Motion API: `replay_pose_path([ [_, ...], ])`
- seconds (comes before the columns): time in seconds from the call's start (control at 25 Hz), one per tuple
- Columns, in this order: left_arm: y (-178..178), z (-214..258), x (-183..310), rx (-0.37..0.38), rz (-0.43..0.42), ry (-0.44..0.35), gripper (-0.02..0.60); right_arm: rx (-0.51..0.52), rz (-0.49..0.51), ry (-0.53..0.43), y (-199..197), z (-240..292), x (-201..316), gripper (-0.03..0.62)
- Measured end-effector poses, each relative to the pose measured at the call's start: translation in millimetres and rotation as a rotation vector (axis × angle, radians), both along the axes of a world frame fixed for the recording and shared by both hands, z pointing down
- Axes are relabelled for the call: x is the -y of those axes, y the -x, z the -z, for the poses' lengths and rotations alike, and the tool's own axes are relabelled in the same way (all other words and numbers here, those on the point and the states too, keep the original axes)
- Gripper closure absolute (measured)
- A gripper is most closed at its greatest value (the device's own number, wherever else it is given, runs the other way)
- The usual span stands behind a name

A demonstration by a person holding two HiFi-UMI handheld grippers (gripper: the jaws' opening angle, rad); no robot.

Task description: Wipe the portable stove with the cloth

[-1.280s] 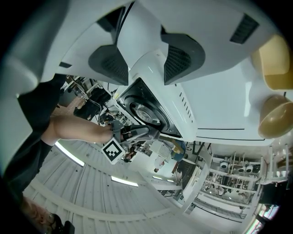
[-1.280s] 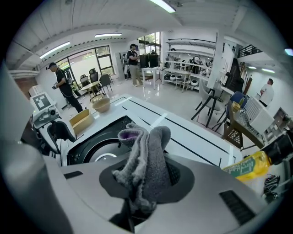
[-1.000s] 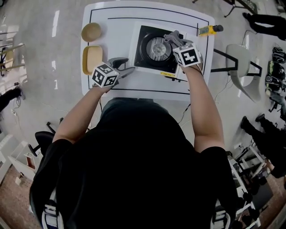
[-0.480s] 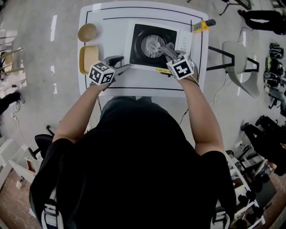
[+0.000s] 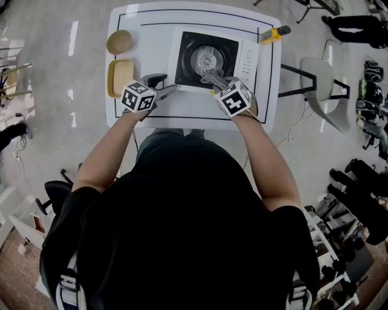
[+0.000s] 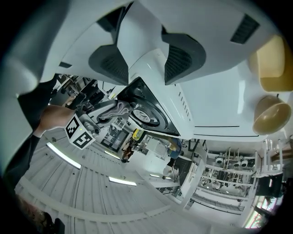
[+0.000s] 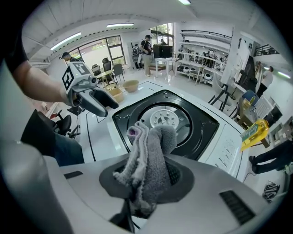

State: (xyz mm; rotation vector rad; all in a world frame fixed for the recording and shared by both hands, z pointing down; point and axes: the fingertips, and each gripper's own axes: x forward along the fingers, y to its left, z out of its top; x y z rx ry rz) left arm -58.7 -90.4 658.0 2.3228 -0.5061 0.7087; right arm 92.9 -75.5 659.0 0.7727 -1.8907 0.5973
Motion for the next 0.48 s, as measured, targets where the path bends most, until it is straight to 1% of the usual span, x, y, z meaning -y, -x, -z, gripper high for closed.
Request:
replay_pose_path([
  [0.2, 1.3, 0.2, -0.4, 0.0, 0.009, -0.003, 0.319, 0.011, 0.053, -0.006, 23.3, 0.1, -7.2, 0.49],
  [0.48, -0.3, 2.0, -1.7, 0.001, 0.008, -0.004, 0.319, 0.016, 0.062, -0.011, 26.0, 1.1, -8.6, 0.49],
])
